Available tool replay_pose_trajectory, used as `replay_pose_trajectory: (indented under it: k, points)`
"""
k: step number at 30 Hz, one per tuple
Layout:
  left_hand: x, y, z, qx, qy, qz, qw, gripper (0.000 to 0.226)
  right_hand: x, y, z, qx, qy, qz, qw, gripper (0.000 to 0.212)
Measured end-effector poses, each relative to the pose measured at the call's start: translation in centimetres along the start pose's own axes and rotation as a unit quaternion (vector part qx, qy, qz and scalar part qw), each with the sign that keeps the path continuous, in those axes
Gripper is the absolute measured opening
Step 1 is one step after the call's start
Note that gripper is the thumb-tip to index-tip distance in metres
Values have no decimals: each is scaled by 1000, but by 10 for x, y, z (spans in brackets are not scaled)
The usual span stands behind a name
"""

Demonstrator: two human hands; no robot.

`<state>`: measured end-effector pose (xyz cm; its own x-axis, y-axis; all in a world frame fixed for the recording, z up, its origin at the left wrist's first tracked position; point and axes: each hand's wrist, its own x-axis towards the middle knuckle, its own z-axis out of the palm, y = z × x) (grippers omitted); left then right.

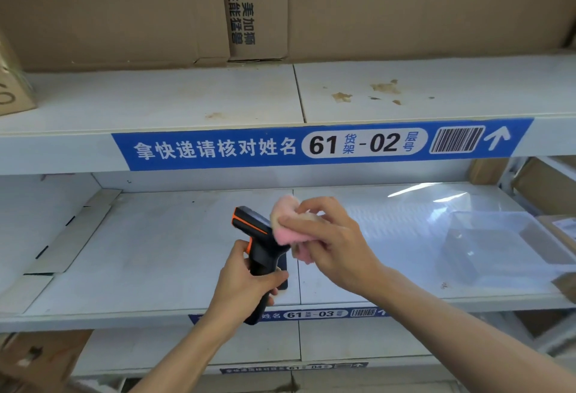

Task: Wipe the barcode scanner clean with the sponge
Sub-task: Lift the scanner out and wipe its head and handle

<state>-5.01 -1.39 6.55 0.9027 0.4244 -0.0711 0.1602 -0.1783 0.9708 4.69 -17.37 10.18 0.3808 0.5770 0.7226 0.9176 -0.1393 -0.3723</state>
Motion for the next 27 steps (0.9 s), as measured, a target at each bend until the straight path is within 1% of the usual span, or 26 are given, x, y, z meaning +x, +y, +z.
replay_pose_trajectory:
  k: [2, 4, 7, 9, 11, 13, 15, 17, 18, 20, 22, 24, 26, 27]
  points:
    - [-1, 0, 0, 22, 9, 21, 999, 40, -3, -2, 4, -22, -33, -17, 999, 36]
    - [-2, -1, -2, 32, 15, 25, 999, 38, -8, 1, 5, -37, -54, -12, 998, 39]
    - [-4, -5, -5, 45, 23, 17, 999, 37, -13, 6, 4, -63, -95, -1, 993, 44]
    - [-3, -7, -8, 41, 21, -3, 999, 42, -15, 8, 3, -91, -109, 11, 990, 48]
    - [-2, -7, -10, 8, 11, -30, 999, 51, -17, 7, 3, -93, -96, 12, 991, 51]
    - [-1, -4, -11, -32, -4, -51, 998, 56, -16, 4, 3, -84, -66, -3, 994, 53]
    - [0, 1, -12, -72, -20, -67, 995, 57, -13, 2, 3, -85, -41, -39, 995, 54]
    - [0, 7, -12, -118, -52, -82, 988, 63, -10, 0, 4, -100, -44, -85, 990, 49]
    - [0, 9, -13, -146, -75, -90, 982, 63, -10, 0, 4, -113, -49, -105, 987, 46]
    - [-2, 10, -14, -204, -121, -100, 966, 53, -9, 5, 3, -139, -54, -130, 980, 46]
    - [-2, 10, -15, -256, -145, -114, 949, 42, -8, 11, 1, -151, -51, -116, 980, 47]
    - [-1, 8, -17, -305, -148, -137, 931, 35, -7, 17, -1, -159, -43, -64, 984, 48]
    - [0, 6, -18, -331, -155, -145, 919, 33, -8, 20, -1, -158, -29, -21, 987, 49]
    - [1, 6, -18, -333, -157, -143, 919, 33, -9, 21, -1, -149, -16, -16, 989, 48]
